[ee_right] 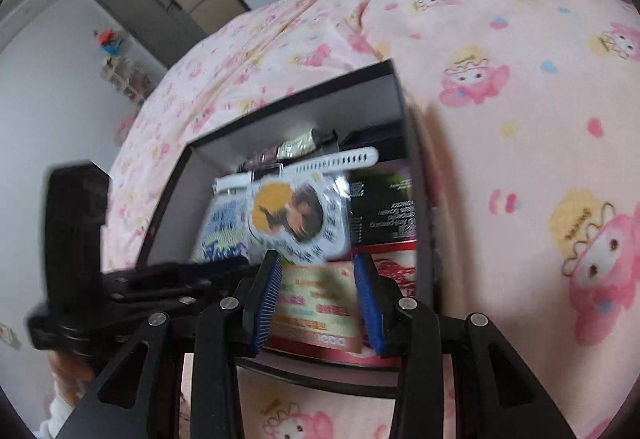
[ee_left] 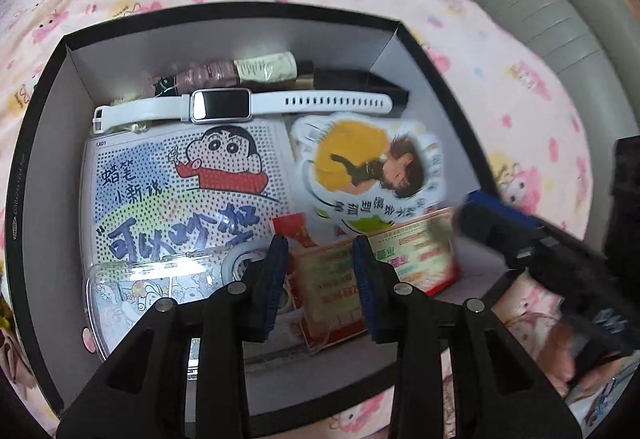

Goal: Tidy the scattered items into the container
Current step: 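Lower the card and sticker into the box and open the right gripper, then move the right gripper back to the beige cloth on the sheet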

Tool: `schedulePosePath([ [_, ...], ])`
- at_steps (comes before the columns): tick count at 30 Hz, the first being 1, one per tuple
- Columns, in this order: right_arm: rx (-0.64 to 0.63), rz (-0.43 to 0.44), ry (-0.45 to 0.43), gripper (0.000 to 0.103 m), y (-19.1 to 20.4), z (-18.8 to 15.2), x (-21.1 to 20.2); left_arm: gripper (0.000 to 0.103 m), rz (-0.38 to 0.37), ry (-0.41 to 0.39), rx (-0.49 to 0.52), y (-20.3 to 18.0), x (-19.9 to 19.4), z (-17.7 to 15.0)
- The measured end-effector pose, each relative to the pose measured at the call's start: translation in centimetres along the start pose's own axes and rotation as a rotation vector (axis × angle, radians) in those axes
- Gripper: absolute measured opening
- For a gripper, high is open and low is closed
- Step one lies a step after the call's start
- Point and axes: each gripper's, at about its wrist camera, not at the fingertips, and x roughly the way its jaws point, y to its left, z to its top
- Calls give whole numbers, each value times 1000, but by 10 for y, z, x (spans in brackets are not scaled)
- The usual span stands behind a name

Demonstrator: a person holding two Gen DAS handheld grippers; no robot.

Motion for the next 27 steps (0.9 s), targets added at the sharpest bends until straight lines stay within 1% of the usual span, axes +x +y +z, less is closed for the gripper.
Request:
schedulePosePath([
  [4, 24, 5, -81, 34, -7, 2, -19, 32, 36, -16, -41, 6, 1, 3],
  [6, 45, -15, -115, 34, -12, 4, -26, 32, 55, -14, -62, 9, 6, 6],
  [8, 60, -44, -122, 34, -16, 8, -25, 32, 67, -10, -62, 7, 11, 8],
  [11, 61, -103, -111, 34, -19, 9, -21, 32, 34, 9, -58, -2, 18, 11],
  [15, 77, -143, -95, 34, -25, 8, -16, 33, -31, 31, 7, -25, 27, 8],
  [16, 86, -147, -93, 34, -27, 7, -15, 34, -34, 25, 19, -28, 27, 8],
  [19, 97, -179, -94, 34, -31, 6, -12, 34, -14, -22, 24, -30, 24, 8],
  [20, 118, -208, -102, 34, -33, 4, -11, 34, -20, -26, 15, -29, 25, 9],
  [21, 127, -220, -101, 34, -34, 3, -11, 34, -34, -16, 3, -27, 27, 9],
  [23, 119, -205, -103, 34, -32, -1, -12, 34, -48, -7, -5, -29, 29, 8],
  [24, 106, -199, -109, 34, -29, -2, -16, 35, -35, -36, -2, -31, 23, 4],
  [25, 93, -204, -117, 34, -28, -3, -18, 35, -10, -81, -7, -32, 18, 0],
  [26, 81, -223, -131, 34, -26, -3, -21, 40, 43, -155, -7, -33, 5, -6],
  [27, 75, -253, -145, 34, -25, -3, -25, 43, 76, -200, -4, -35, -4, -14],
])
